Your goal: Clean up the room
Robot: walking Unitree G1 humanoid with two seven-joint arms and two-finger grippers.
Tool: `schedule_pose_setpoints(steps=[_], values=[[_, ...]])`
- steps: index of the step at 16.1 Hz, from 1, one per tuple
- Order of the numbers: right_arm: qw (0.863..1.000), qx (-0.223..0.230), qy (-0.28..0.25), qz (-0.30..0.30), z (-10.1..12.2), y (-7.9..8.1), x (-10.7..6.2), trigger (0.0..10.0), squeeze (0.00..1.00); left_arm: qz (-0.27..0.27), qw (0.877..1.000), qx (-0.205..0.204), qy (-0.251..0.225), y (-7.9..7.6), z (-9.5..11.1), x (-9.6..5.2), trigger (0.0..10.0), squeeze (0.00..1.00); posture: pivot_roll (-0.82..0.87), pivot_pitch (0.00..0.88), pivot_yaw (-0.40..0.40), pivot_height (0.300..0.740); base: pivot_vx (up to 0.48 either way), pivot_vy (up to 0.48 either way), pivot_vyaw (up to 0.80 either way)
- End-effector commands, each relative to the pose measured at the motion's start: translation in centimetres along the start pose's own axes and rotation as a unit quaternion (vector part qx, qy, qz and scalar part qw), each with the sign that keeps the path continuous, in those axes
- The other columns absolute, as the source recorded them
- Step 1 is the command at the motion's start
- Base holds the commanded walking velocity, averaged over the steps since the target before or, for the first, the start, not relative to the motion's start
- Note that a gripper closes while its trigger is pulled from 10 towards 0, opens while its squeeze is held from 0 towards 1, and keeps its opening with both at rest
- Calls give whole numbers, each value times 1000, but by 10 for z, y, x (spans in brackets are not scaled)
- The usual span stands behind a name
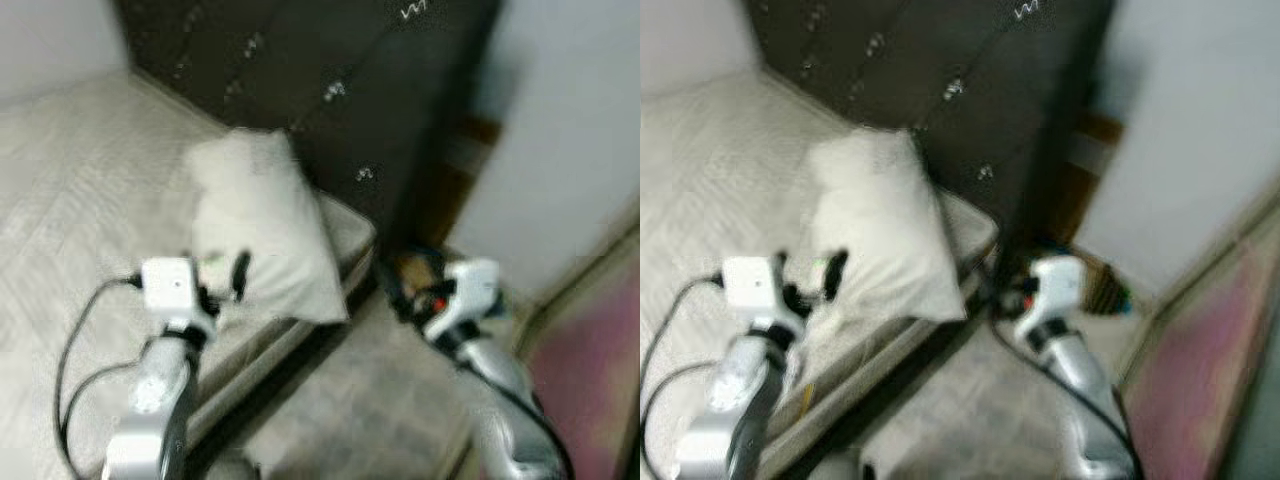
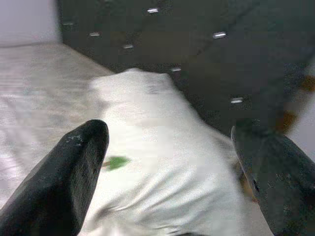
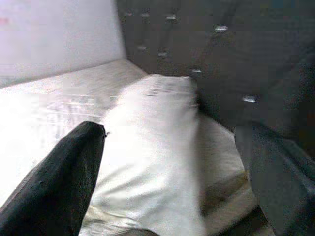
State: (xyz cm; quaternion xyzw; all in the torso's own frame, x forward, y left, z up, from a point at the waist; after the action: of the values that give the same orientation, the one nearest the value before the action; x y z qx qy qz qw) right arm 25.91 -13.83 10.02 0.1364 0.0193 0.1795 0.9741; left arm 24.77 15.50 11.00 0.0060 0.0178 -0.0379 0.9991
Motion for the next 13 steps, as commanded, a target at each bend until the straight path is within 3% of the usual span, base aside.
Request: schedule_pose_setpoints(steps=[1,11,13], values=[[1000,-7,0,-8,2,-6,-3,10000,0,-1,1000,2,2,-2,0,1,10000,0,20,19,-74,740,0,0,800],[1000,-9,-9,-22,5,-9,1,10000,0,10,1000,-3,20,0,1,5,10000,0,12,31,-65,740,0,0,800],[1000,-7,-10,-26,5,-9,1,10000,0,11,1000,16,11,2,2,6,10000,0,10,31,-62,740,0,0,800]])
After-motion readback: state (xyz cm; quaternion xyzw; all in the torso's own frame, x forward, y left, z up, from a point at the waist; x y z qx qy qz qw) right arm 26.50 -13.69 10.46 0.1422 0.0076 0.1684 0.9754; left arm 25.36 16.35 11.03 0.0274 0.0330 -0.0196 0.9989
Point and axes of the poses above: a point about 5 cm out from each wrist's last joint towards the gripper, its own x axis pointing out of the wrist towards the gripper, its own z axis along the axis of the wrist's last joint, y = z × x, the point moved 1 cm from there along x, pointing out of the wrist towards the gripper, and after that the axes turned 6 degrees about x, right-handed, at the moved point
